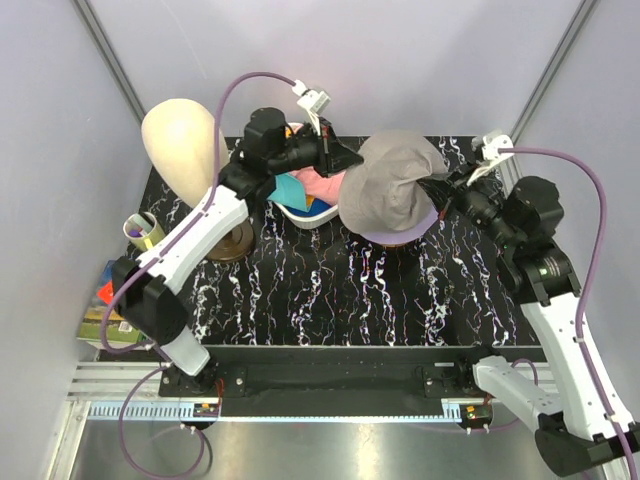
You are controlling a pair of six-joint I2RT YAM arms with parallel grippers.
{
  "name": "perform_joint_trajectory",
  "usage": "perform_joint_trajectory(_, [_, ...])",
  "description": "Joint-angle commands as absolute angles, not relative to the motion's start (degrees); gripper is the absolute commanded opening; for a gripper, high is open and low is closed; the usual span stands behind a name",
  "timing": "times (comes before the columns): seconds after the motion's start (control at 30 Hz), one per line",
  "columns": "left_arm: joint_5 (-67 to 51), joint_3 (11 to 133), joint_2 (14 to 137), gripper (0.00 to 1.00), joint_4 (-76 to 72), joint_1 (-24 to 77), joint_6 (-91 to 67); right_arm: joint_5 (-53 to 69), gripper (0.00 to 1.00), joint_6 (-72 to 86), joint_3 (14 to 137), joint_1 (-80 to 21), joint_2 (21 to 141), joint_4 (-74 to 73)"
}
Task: Stack the hats
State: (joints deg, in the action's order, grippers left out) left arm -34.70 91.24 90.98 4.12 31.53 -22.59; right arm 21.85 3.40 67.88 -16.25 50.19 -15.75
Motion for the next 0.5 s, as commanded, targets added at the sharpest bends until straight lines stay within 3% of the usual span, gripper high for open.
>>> perform_joint_trajectory(0.0, [-32.09,96.24,95.35,0.00,0.18,31.55,-22.85,8.97,0.00,0.27,72.06,-16.35,56.32,-24.26])
perform_joint_trajectory(0.47, [-26.90,99.14,107.84,0.00,-6.94,31.03,-23.29,0.79,0.00,-4.39,82.17,-16.43,71.80,-24.35])
